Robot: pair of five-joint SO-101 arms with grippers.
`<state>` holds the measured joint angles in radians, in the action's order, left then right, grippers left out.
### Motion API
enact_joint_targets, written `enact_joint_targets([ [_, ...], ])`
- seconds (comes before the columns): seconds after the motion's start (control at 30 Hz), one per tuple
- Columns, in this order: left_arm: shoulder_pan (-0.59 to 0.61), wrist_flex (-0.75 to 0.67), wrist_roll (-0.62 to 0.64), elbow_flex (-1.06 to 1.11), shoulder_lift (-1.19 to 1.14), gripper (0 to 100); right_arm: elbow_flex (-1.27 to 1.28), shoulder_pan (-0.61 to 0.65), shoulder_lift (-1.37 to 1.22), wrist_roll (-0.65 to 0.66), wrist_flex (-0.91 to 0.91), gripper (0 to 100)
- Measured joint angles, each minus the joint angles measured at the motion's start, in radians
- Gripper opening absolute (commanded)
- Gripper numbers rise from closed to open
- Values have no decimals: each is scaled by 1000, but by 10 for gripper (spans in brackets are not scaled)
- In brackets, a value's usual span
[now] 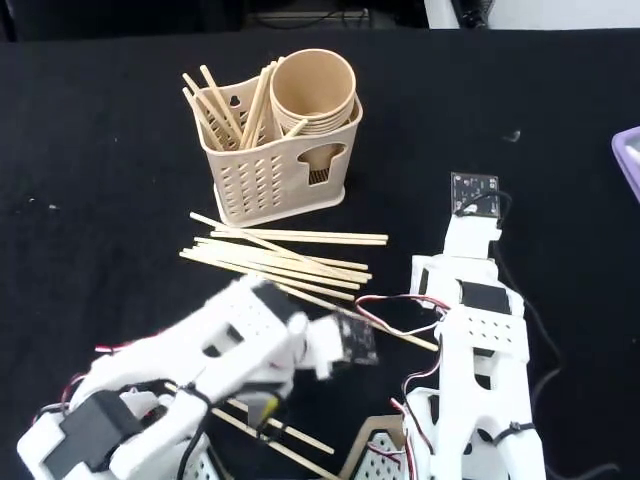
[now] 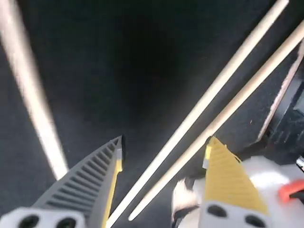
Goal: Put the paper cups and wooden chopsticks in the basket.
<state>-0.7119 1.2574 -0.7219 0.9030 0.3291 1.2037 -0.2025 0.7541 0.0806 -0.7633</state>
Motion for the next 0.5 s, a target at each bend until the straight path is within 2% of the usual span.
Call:
enact_joint_targets([
  [0.1,-31,-38,18,25,-2,277,0,0,0,0,0,182],
  [0.33,-48,66,17,18,-2,273,0,0,0,0,0,182],
  [0.5,-41,35,18,44,9,279,0,0,0,0,0,182],
])
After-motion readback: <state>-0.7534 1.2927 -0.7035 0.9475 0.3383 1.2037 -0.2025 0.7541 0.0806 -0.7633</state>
